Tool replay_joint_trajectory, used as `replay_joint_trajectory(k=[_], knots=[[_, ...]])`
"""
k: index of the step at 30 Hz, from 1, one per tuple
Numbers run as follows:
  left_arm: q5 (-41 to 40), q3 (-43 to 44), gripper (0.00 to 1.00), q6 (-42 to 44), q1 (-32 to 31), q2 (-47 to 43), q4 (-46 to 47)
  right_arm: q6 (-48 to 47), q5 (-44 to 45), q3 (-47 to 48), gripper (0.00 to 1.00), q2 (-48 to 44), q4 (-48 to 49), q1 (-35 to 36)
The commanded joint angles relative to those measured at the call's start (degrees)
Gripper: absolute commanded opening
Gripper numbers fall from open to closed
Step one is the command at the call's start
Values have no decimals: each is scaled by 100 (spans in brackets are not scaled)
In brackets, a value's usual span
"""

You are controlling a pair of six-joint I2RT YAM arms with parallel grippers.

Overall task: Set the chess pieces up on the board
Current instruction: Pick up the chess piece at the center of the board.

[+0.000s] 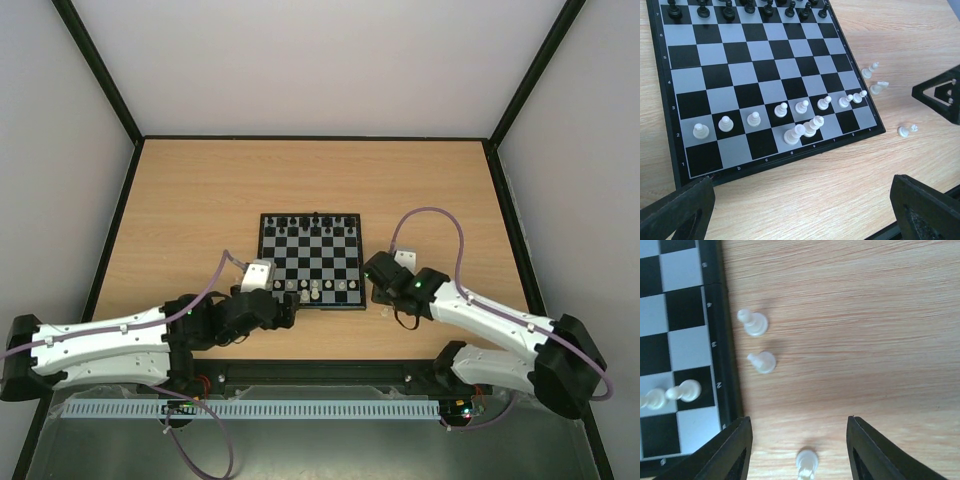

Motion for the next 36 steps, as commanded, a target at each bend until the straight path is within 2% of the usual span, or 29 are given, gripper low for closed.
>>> replay_joint_trajectory(k=[1, 7, 18, 24, 29, 36], knots=[[35, -166, 99, 121, -2, -151, 88, -306, -433, -55, 52, 345, 426, -397], [72, -363, 99, 99, -3, -493, 100, -489, -551, 295, 46, 1115, 592, -502], [99, -465, 99, 134, -3, -722, 65, -473, -618, 467, 52, 1514, 807, -519], [125, -466, 99, 166, -3, -710, 98, -461, -511, 656, 45, 1817, 783, -527], [126, -466, 99, 170, -3, -758, 84, -425, -419, 745, 44, 2011, 757, -567], [131, -475, 99, 192, -1, -770, 62, -501, -408, 766, 31, 2186, 810, -720]])
